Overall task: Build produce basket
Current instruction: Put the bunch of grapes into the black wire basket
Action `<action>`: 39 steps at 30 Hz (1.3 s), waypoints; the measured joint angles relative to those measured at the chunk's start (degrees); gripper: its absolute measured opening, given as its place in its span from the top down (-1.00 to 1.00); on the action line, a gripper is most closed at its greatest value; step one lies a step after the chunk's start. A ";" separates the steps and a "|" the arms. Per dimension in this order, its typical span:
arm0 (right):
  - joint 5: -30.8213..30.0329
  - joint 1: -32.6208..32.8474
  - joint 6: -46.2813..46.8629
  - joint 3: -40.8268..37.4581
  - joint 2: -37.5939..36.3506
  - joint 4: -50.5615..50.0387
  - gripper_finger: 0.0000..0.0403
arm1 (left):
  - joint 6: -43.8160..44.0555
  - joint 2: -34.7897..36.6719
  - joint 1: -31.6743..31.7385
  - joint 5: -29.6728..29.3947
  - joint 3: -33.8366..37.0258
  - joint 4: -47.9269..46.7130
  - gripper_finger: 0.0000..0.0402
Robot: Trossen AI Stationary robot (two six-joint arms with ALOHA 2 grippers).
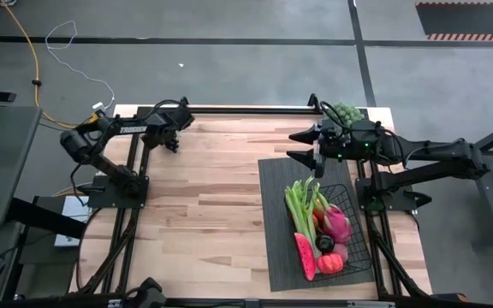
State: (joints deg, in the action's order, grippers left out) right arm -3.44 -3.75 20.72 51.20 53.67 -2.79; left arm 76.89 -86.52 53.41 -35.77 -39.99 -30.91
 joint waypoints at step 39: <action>-0.98 0.00 2.52 -0.02 0.00 -1.22 -0.50 | 3.21 8.13 -12.45 0.00 0.07 -1.85 0.96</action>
State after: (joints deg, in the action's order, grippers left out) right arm -4.43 -3.75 23.25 51.18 53.67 -4.01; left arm 80.10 -78.38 40.96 -35.77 -39.92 -32.76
